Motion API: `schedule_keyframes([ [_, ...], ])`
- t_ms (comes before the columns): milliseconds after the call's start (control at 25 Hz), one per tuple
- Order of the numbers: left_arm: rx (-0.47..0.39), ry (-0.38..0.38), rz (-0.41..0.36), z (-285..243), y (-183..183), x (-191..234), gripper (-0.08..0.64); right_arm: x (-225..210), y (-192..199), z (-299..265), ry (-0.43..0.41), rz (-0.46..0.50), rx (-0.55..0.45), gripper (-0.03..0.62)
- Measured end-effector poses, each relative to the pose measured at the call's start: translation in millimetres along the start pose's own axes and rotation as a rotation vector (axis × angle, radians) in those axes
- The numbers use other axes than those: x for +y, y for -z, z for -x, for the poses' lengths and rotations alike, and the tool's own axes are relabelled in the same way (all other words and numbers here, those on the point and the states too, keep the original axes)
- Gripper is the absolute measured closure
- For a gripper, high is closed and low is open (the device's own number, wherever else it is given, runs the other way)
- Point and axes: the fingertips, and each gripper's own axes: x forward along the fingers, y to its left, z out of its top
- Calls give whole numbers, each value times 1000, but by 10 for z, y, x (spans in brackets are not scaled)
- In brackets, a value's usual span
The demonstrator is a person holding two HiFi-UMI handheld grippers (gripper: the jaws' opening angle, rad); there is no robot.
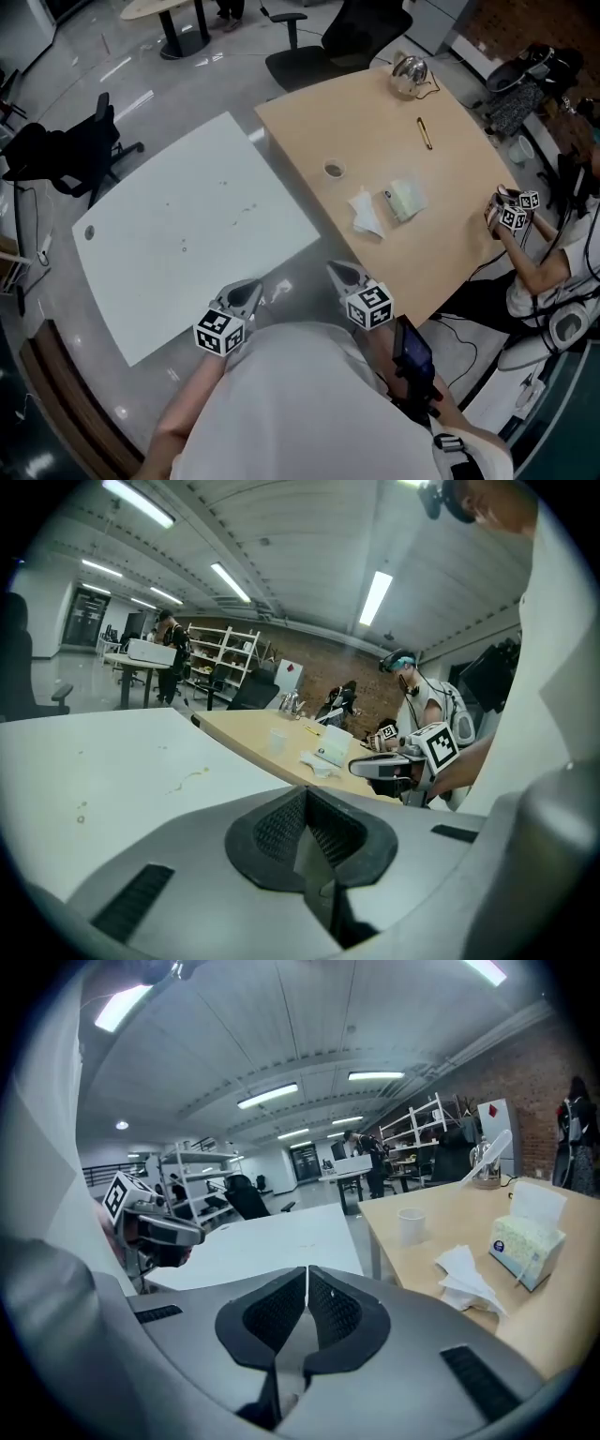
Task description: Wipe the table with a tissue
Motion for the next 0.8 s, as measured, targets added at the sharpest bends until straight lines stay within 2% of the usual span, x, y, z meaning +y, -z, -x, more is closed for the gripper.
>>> schedule_keyframes([
  [160, -4, 55, -11, -60, -107, 152, 554, -62, -20, -75, 67, 22, 25, 574],
  [240, -7, 57, -15, -81, -129, 230, 554, -150, -6, -141, 87, 25, 30, 574],
  [320, 6, 51, -15, -5, -159, 342, 554, -154, 25, -215, 109, 3, 34, 574],
  [400, 50, 98, -20, 0, -258, 421, 554, -107, 1, -165, 175, -55, 41, 574],
  [480, 77, 150, -25, -211, -334, 379, 554, -216, -97, -34, 222, -92, 50, 574],
  [680, 106, 214, -45, -641, -418, 332, 554, -461, -211, -63, 262, -78, 10, 574],
  [800, 109, 264, -68, -912, -624, 273, 554, -553, -367, -95, 275, -59, -22, 574],
])
